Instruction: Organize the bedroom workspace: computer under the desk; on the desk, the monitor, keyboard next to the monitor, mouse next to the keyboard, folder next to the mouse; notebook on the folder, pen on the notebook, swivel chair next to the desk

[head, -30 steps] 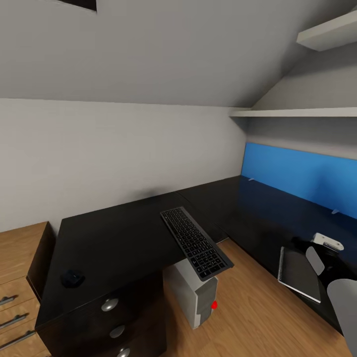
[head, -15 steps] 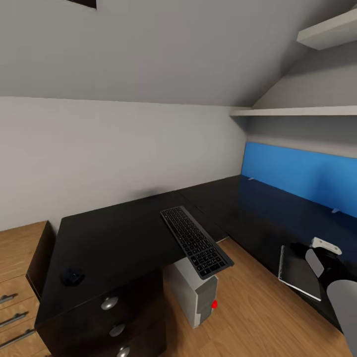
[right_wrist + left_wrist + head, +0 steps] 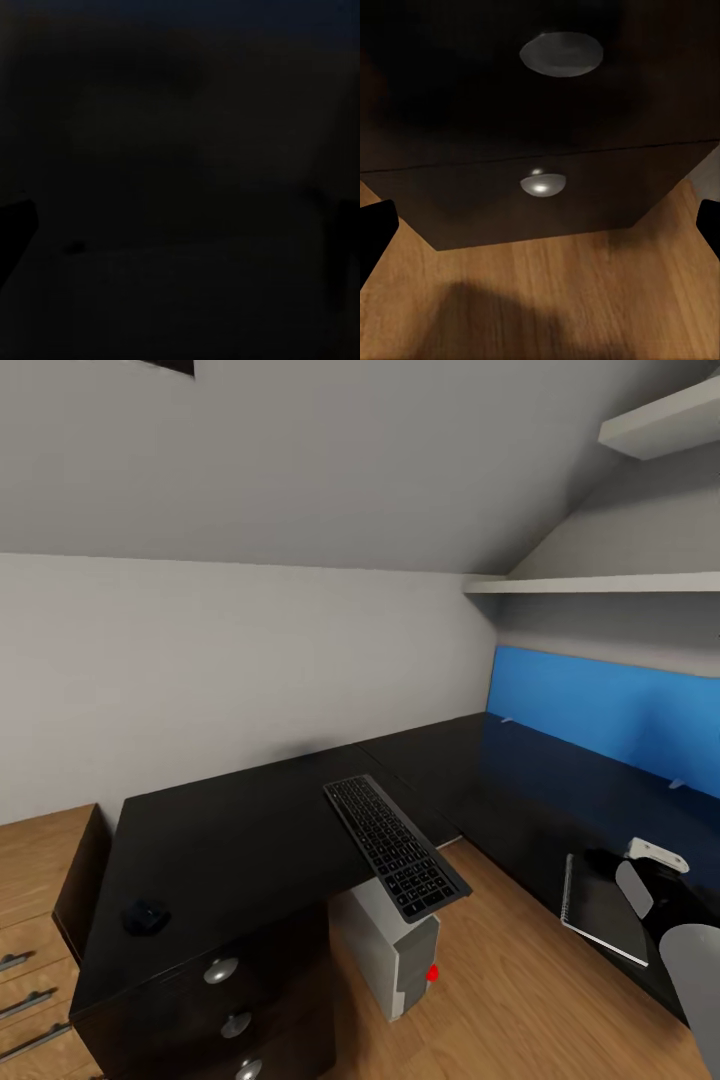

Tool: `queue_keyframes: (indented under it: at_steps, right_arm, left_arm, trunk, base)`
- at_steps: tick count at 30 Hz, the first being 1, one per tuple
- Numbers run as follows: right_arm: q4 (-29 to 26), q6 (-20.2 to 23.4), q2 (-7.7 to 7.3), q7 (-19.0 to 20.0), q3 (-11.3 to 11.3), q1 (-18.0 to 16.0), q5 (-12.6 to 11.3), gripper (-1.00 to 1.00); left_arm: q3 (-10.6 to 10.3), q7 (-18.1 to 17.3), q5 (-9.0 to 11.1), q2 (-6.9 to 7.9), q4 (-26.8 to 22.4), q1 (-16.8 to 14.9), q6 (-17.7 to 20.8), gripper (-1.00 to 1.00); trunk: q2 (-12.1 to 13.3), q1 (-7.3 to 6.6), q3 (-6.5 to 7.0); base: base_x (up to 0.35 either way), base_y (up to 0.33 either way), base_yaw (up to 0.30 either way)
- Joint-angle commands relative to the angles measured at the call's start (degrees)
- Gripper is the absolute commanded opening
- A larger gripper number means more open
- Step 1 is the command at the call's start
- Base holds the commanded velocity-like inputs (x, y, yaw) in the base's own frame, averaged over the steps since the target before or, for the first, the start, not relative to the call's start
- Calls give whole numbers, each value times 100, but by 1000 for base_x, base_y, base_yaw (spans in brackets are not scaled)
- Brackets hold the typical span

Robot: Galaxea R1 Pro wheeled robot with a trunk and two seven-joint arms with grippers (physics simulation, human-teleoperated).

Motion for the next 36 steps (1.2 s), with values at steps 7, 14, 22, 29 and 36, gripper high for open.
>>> queue_keyframes:
  at_steps: [7,14,22,29,36]
  right_arm:
    - [135,32,2,-35,-10,2,-132,100]
    - [135,31,5,-35,-10,2,-132,100]
    - [135,31,5,-35,-10,2,-132,100]
    - [129,29,5,-35,-10,2,-132,100]
    - [114,-1,5,-32,-10,2,-132,100]
  left_arm:
    - [-14,1,53,7,-4,-5,-35,100]
    - [-14,-1,52,7,-3,-5,-35,100]
    - [-18,-1,52,7,-3,-5,-35,100]
    - [-22,-1,58,3,1,-3,-35,100]
    - [-21,-1,61,2,5,-3,-35,100]
  trunk:
    - [-2,0,-6]
    - [-2,0,-6]
    - [-2,0,-6]
    - [-2,0,-6]
    - [-2,0,-6]
  base:
    - [-133,0,0]
    - [-37,0,0]
    - [-74,55,0]
    - [-32,27,0]
    - [-3,2,0]
